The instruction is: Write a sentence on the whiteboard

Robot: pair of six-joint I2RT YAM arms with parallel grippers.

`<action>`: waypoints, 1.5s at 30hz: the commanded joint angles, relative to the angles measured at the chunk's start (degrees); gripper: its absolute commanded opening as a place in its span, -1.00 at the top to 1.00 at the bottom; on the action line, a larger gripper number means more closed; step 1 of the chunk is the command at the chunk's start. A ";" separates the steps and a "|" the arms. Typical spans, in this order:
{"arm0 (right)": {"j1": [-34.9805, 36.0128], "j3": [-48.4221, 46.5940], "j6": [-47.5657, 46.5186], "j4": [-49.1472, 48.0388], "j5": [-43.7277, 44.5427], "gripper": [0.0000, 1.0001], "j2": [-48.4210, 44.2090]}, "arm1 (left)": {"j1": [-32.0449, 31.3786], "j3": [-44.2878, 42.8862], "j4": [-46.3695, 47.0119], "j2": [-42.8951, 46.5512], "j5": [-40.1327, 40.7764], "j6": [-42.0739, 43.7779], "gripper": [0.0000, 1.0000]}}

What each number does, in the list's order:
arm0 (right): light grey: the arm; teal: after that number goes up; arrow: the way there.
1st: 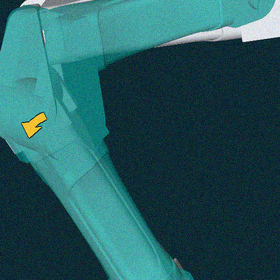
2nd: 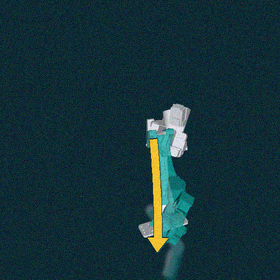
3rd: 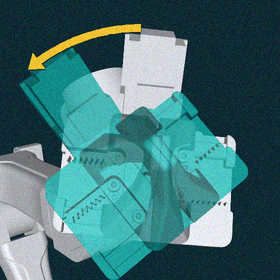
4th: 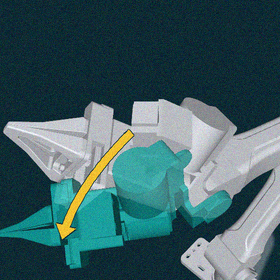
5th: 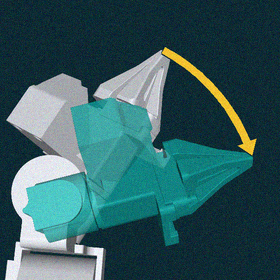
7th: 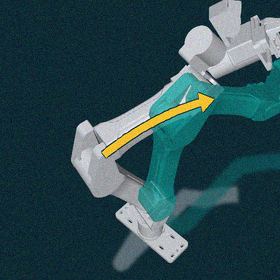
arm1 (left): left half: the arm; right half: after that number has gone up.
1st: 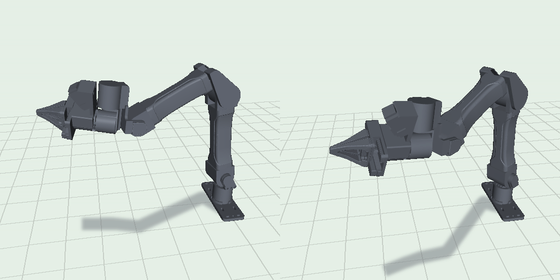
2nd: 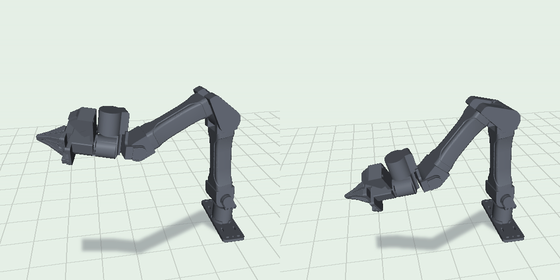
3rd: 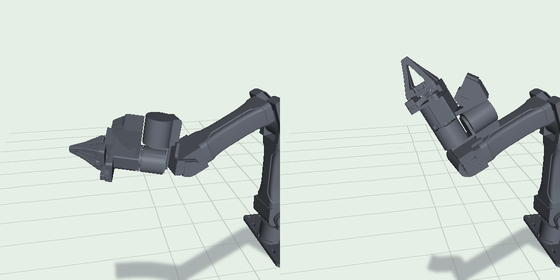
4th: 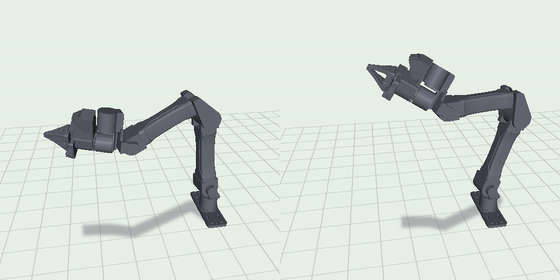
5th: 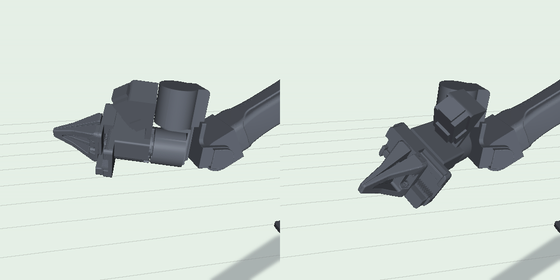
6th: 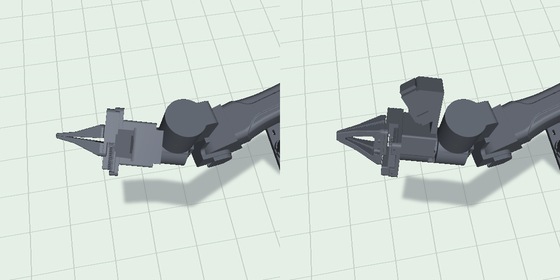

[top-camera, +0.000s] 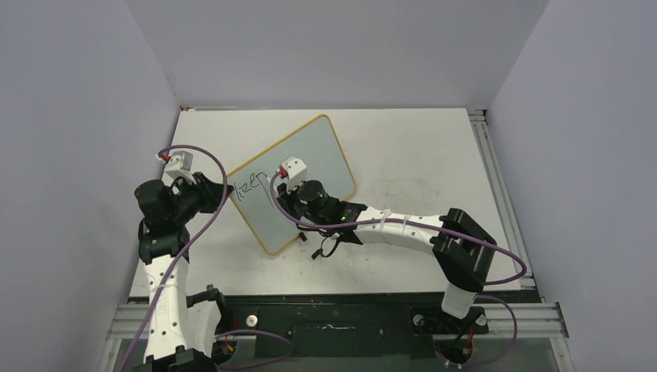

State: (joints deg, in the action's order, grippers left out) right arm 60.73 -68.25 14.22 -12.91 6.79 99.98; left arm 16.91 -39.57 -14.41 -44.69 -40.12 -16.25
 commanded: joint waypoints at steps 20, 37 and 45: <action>2.81 -0.26 -1.39 0.33 -0.70 0.89 -0.72 | -0.12 -2.11 -0.04 0.47 1.17 1.29 1.00; 2.90 -0.82 -2.01 0.30 -1.18 0.89 -3.06 | -0.17 -2.11 -0.09 0.40 1.16 1.40 1.00; 2.39 -0.77 -3.16 2.64 -1.38 0.89 -7.11 | -0.06 -2.13 -0.26 0.43 1.26 1.56 1.00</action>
State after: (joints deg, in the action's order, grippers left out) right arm 63.11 -68.01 12.27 -9.93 5.72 98.48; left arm 16.91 -39.57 -14.41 -44.69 -40.14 -16.25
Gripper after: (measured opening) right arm 0.151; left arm 0.151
